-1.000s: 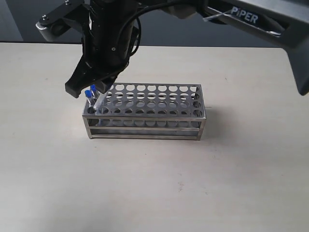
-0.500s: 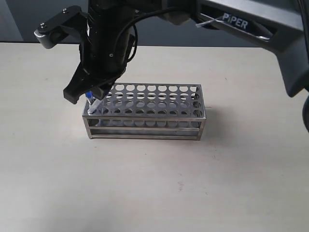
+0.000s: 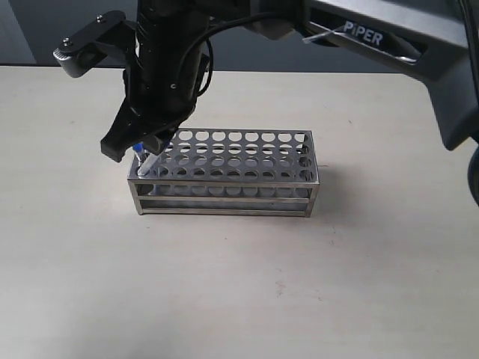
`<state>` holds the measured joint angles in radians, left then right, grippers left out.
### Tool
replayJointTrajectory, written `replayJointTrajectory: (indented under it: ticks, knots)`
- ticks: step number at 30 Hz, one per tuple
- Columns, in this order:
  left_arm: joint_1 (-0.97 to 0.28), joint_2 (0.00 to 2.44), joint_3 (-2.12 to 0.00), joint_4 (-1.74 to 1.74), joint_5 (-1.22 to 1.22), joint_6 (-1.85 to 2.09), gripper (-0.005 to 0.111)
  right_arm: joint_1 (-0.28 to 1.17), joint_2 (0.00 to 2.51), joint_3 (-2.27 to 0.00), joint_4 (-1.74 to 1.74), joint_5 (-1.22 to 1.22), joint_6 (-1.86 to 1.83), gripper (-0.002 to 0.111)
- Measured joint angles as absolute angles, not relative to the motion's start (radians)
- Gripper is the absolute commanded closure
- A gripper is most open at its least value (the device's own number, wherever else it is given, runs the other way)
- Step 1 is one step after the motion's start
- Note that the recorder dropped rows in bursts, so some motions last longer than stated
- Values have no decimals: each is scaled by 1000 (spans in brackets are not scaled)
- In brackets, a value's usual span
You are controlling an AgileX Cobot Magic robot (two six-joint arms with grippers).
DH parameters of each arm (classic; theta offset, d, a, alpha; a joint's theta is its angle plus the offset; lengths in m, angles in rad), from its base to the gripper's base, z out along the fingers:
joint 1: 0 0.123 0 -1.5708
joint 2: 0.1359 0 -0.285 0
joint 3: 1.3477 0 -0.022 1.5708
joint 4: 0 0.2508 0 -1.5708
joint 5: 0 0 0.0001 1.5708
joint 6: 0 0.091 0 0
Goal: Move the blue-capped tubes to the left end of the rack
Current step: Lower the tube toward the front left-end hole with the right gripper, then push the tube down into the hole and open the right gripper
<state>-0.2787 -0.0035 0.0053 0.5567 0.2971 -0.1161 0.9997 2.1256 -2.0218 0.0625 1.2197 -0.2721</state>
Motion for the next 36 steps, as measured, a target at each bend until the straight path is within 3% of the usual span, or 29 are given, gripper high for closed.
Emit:
replayJointTrajectory:
  ticks: [36]
  knots:
    - [-279,-3,5,557,297,-116,106,1000,2139,-2022,56,1189,-370,109]
